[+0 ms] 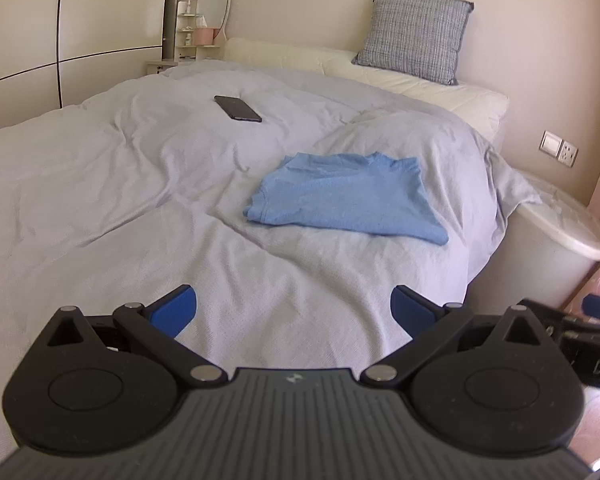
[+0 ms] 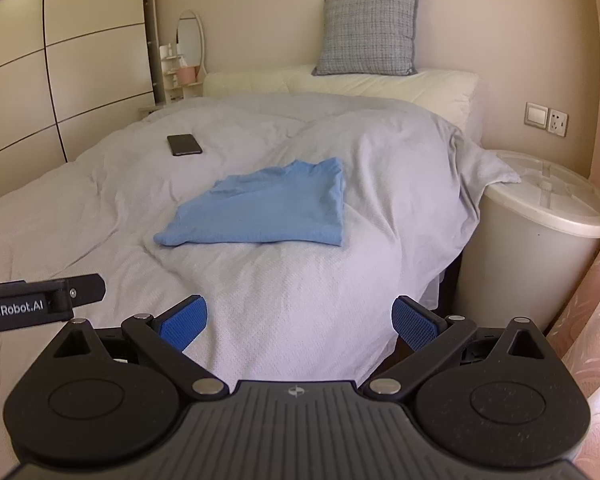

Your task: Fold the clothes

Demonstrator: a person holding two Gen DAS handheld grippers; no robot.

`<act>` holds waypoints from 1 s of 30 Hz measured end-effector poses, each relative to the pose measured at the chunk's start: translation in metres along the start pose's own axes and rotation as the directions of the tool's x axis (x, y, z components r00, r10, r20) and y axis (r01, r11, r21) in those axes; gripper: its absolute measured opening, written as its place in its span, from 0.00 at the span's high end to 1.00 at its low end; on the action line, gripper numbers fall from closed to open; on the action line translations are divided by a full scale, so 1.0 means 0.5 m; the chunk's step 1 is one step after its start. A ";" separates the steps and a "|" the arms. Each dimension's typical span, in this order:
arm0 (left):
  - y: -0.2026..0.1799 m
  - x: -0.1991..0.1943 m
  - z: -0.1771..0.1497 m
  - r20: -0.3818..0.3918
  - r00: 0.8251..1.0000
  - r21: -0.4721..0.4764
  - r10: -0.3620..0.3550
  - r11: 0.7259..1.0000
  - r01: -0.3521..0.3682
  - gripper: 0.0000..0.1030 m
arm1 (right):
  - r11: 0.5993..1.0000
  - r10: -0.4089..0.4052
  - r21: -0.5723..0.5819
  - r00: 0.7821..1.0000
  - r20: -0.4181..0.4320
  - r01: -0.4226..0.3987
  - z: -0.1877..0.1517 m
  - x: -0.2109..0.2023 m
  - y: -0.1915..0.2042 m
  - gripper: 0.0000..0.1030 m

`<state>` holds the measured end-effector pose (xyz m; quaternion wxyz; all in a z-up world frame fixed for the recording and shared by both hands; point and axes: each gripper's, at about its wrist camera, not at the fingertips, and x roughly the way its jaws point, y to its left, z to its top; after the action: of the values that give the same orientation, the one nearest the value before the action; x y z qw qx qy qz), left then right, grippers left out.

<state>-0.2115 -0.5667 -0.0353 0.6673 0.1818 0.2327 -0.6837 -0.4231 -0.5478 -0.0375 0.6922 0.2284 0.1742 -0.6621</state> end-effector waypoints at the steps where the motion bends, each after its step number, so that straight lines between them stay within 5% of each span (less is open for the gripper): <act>1: 0.000 0.001 -0.001 -0.002 1.000 0.005 0.006 1.000 -0.006 0.01 | 1.000 -0.003 0.000 1.000 0.000 0.003 -0.001 -0.001 0.000 0.02; 30: -0.040 -0.003 -0.019 -0.012 0.997 0.098 0.074 0.993 -0.072 0.01 | 1.000 -0.003 0.022 1.000 -0.012 0.003 -0.006 0.005 -0.021 0.02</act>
<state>-0.2320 -0.5603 -0.0409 0.6803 0.2280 0.1974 -0.6680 -0.4334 -0.5483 -0.0422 0.6876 0.2398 0.1713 -0.6636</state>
